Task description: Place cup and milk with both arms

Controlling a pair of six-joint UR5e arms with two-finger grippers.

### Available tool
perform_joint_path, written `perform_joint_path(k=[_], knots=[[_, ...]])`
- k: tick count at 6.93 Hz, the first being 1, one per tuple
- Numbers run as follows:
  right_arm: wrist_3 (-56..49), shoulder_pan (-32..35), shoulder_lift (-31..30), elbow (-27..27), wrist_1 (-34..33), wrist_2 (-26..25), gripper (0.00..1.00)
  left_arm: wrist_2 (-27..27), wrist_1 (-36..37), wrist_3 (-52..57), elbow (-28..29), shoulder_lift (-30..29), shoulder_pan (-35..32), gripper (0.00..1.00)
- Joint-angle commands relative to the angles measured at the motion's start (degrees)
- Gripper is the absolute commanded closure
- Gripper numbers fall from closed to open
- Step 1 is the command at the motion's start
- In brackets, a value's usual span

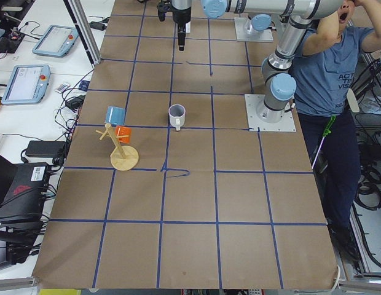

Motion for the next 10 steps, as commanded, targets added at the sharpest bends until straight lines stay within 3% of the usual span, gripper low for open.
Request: perform_joint_path(k=[1,8,10], knots=[[0.0,0.0,0.0,0.0,0.0,0.0,0.00,0.0,0.0,0.0,0.0,0.0,0.0,0.00],[0.0,0.0,0.0,0.0,0.0,0.0,0.00,0.0,-0.2,0.0,0.0,0.1,0.1,0.00],[0.0,0.0,0.0,0.0,-0.1,0.0,0.00,-0.8,0.1,0.8,-0.6,0.0,3.3,0.00]])
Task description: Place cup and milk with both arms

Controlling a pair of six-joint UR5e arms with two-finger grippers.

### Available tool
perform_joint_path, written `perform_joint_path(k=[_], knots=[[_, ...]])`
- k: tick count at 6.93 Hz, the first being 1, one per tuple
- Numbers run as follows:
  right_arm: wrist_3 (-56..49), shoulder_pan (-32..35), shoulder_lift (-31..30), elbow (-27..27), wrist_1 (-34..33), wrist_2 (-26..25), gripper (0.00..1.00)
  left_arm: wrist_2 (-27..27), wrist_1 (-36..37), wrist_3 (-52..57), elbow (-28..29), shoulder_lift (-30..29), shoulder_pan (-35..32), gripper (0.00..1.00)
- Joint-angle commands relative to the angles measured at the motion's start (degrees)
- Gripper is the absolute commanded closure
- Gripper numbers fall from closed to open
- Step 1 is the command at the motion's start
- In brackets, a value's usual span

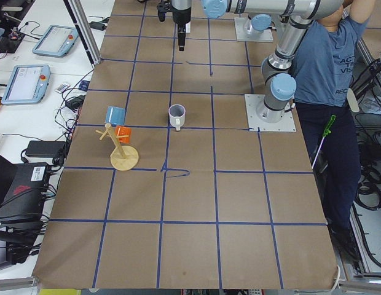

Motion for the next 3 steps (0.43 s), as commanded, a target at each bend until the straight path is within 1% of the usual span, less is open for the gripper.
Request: perform_joint_path(k=[1,2,3], knots=[[0.0,0.0,0.0,0.0,0.0,0.0,0.00,-0.6,-0.1,0.4,-0.5,-0.5,3.9,0.00],[0.0,0.0,0.0,0.0,0.1,0.0,0.00,-0.4,-0.5,0.7,-1.5,-1.7,5.2,0.00],[0.0,0.0,0.0,0.0,0.0,0.0,0.00,-0.3,0.1,4.4,-4.0,-2.4,7.4,0.00]])
